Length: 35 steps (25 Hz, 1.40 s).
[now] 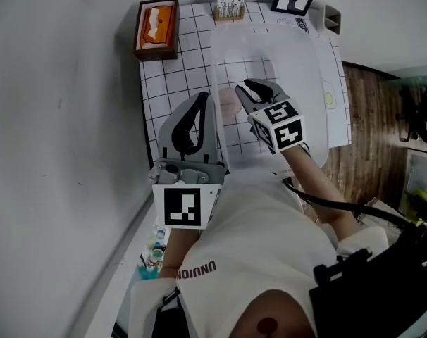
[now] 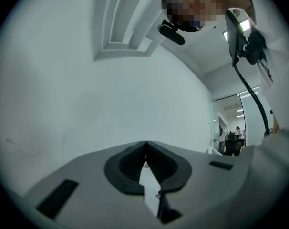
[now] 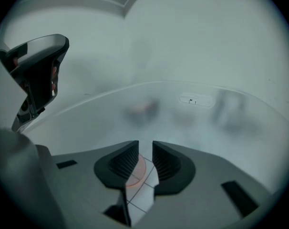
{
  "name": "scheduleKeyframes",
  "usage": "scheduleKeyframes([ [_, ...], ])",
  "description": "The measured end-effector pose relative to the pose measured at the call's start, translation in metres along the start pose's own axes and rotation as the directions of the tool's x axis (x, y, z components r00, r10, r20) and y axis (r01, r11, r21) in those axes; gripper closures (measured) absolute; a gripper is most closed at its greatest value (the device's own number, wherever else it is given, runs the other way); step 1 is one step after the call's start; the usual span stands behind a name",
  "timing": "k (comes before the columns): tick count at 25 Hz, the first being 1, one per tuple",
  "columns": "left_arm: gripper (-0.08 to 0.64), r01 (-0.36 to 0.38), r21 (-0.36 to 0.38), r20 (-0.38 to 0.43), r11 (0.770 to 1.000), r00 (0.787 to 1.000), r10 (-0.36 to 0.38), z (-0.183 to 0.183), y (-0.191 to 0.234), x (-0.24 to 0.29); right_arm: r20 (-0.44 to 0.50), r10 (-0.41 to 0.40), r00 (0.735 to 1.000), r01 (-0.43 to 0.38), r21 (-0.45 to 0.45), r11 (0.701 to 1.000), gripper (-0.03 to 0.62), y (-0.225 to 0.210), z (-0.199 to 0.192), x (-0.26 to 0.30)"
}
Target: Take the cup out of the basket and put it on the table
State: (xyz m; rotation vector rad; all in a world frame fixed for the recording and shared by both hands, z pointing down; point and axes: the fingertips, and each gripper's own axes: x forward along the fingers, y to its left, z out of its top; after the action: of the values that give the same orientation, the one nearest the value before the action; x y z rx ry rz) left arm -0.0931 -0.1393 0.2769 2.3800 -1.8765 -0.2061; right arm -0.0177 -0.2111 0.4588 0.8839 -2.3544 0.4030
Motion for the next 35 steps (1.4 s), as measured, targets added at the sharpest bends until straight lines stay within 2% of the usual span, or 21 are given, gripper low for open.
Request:
scheduleKeyframes([
  [19, 0.546, -0.004, -0.025, 0.004, 1.0, 1.0, 0.004, -0.003, 0.007, 0.002, -0.15, 0.031, 0.988, -0.039, -0.049, 0.998, 0.491, 0.009, -0.032, 0.025],
  [35, 0.546, 0.007, -0.026, -0.002, 1.0, 1.0, -0.007, -0.003, 0.008, 0.001, -0.208, 0.03, 0.978, -0.045, -0.067, 0.997, 0.49, 0.007, -0.052, 0.038],
])
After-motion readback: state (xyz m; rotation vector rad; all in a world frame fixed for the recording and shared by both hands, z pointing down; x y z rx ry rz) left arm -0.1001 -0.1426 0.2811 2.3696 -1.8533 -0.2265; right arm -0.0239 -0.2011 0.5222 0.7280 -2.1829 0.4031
